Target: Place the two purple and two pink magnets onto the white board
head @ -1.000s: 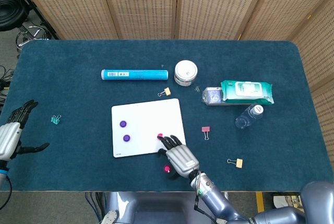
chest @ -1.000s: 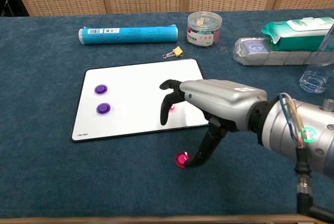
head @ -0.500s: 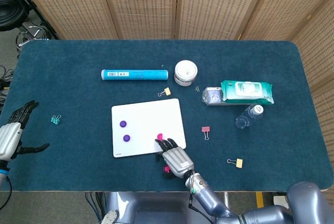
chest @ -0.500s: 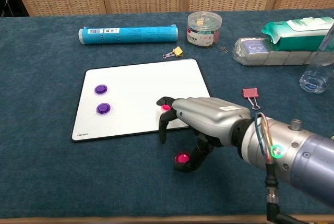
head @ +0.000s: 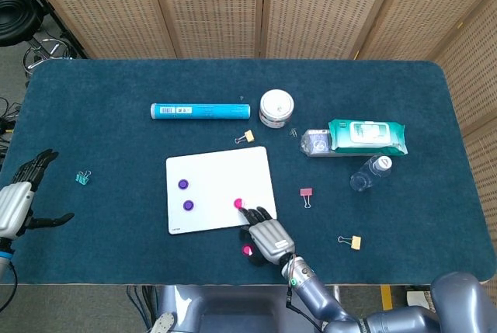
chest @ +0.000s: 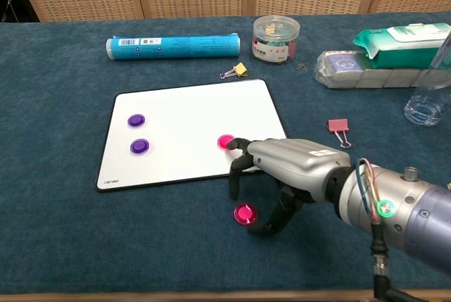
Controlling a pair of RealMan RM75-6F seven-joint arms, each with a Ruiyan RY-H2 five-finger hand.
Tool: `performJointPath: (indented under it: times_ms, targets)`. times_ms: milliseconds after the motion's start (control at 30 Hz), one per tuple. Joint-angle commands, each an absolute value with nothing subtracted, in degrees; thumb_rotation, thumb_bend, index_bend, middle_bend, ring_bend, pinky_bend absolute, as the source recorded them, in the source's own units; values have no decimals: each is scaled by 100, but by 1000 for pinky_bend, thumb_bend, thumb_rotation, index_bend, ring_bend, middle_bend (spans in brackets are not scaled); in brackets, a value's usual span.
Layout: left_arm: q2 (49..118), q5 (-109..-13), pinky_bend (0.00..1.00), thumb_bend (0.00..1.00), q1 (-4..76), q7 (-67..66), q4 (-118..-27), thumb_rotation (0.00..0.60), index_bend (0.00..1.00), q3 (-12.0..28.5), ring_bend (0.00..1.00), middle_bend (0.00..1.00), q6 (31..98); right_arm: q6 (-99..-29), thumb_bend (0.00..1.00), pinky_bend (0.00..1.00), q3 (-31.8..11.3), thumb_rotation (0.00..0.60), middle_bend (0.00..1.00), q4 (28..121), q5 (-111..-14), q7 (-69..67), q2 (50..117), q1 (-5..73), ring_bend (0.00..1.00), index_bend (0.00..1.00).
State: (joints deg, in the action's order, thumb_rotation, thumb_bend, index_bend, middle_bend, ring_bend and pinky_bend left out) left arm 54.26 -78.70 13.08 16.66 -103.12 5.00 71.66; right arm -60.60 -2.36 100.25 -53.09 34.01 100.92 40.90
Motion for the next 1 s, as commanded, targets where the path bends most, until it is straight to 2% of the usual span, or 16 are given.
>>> performJointPath:
  times_ms: [33, 467, 633, 833, 1000]
  targets:
    - [5427, -7868, 0, 96, 1307, 1662, -10316, 600, 0, 500, 0, 0, 7167, -6031, 297, 0, -223, 600, 0, 10017, -5317, 3353, 10084, 4070, 0, 399]
    - [5423, -7865, 0, 97, 1303, 1679, -10313, 600, 0, 505, 0, 0, 7176, -5969, 368, 0, -225, 600, 0, 9911, -5371, 3222, 10151, 4012, 0, 472]
    - [5422, -7863, 0, 96, 1309, 1690, -10310, 600, 0, 507, 0, 0, 7164, -5943, 431, 0, -243, 600, 0, 9887, -5400, 3125, 10199, 3980, 0, 517]
    - [5413, -7856, 0, 96, 1306, 1717, -10307, 600, 0, 511, 0, 0, 7162, -5969, 464, 0, -385, 600, 0, 9961, -5445, 2931, 10169, 3938, 0, 541]
    - [5419, -7856, 0, 97, 1309, 1703, -10307, 600, 0, 507, 0, 0, 7153, -5970, 514, 0, -701, 600, 0, 9997, -5491, 2673, 10119, 3968, 0, 568]
